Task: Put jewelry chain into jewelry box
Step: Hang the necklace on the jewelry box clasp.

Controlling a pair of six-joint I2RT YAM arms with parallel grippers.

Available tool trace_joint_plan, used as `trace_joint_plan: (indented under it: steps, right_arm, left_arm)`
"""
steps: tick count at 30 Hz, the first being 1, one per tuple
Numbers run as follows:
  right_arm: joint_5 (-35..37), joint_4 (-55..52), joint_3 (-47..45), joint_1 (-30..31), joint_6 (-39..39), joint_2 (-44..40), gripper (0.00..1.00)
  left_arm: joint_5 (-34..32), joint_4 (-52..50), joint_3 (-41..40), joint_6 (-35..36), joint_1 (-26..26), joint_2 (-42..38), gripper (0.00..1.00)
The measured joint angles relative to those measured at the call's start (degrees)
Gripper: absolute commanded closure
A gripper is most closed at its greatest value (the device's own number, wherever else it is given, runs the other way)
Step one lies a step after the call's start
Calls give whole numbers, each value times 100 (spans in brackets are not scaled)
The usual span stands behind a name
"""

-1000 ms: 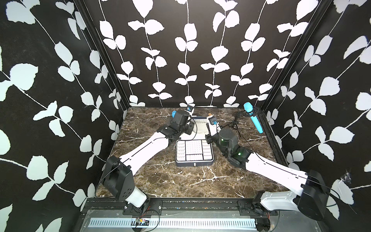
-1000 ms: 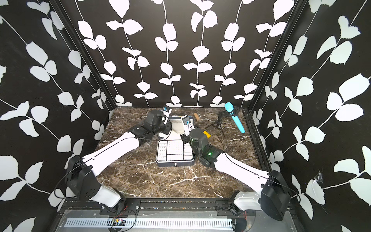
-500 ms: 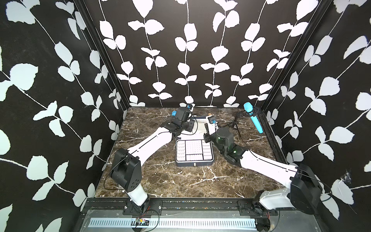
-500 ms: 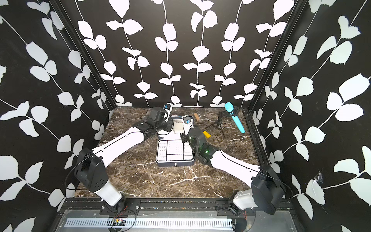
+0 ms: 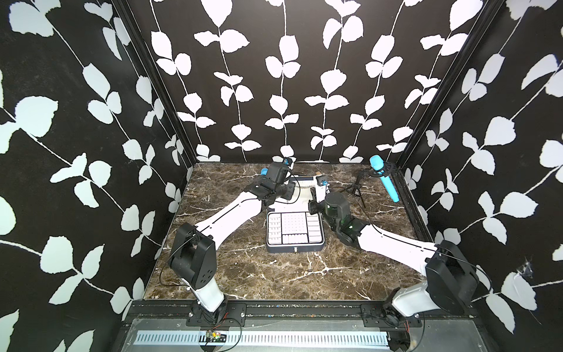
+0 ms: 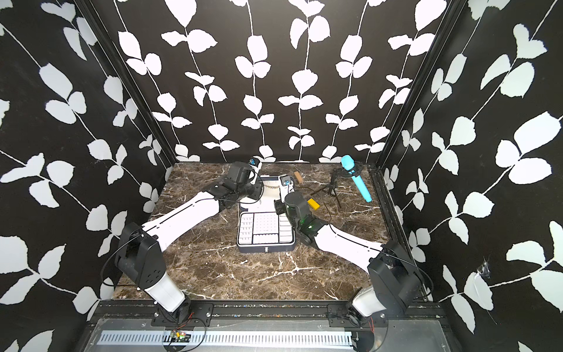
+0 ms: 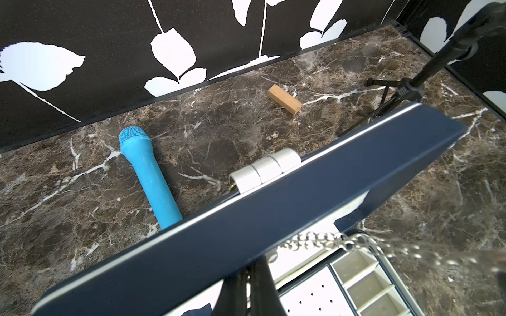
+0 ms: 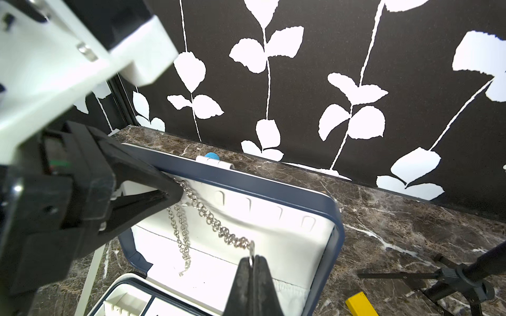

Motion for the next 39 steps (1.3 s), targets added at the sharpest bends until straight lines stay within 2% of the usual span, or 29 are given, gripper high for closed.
trace_joint_plan:
  steps: [17,30,39]
  right_arm:
    - [-24,83,0,-63,208,153,100]
    - [-96,170,0,-63,271,153,100]
    - [-107,170,0,-85,291,153,100]
  left_arm:
    - [168,-26,-11,-2,15,2,100]
    - [181,564,-640,109,17,-374,100]
    - [94,723,-675,105,17,-452,100]
